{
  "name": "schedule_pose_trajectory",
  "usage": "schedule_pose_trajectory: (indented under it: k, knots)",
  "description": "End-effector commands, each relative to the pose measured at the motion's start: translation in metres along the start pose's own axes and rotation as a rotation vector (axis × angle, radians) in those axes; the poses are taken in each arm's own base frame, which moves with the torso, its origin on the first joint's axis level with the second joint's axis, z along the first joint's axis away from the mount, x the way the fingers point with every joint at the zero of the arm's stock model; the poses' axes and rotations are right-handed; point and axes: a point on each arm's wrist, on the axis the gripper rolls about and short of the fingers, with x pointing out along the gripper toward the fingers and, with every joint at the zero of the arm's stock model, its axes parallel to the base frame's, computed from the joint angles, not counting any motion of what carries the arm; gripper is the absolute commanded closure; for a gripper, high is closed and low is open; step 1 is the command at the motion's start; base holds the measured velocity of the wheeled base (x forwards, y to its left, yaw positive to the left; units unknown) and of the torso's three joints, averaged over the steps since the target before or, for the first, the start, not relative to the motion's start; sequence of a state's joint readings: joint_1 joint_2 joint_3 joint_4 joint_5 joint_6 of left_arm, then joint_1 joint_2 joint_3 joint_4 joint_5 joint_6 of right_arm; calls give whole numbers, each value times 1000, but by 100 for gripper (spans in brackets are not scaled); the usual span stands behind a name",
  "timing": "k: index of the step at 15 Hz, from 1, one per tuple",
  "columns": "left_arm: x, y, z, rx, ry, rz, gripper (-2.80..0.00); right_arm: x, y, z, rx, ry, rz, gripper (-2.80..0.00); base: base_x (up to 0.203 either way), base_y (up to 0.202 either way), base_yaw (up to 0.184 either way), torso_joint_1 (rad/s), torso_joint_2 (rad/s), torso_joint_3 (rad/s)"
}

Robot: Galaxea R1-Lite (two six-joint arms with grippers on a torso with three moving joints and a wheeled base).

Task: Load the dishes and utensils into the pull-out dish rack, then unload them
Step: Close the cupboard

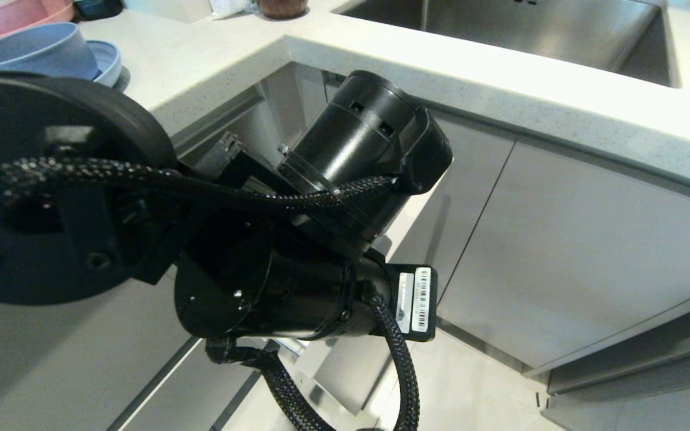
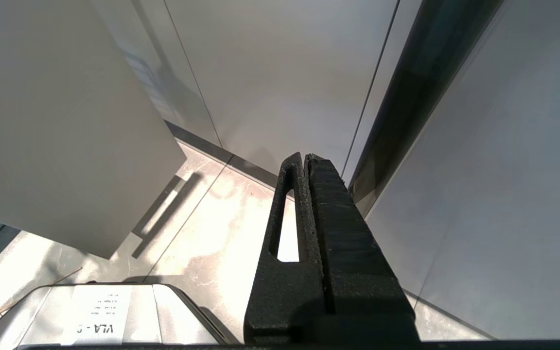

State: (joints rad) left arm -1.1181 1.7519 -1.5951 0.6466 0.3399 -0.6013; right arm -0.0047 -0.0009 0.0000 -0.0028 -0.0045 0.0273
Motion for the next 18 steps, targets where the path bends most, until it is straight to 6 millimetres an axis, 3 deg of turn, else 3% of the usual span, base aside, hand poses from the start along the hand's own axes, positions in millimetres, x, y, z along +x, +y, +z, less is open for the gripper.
schedule_pose_trajectory:
  k: [1, 9, 13, 15, 18]
  knots:
    - [-8, 5, 3, 0, -54, 50, 0, 0, 0, 0, 0, -1, 0, 0, 0, 0, 0, 0, 0, 0]
    - [-21, 41, 22, -20, -259, 386, 0, 0, 0, 0, 0, -3, 0, 0, 0, 0, 0, 0, 0, 0]
    - [-11, 105, 50, -96, -266, 603, 0, 0, 0, 0, 0, -3, 0, 0, 0, 0, 0, 0, 0, 0]
    - [-16, 135, 62, -128, -276, 693, 0, 0, 0, 0, 0, -1, 0, 0, 0, 0, 0, 0, 0, 0]
    - [-31, 154, 70, -159, -310, 741, 0, 0, 0, 0, 0, -3, 0, 0, 0, 0, 0, 0, 0, 0]
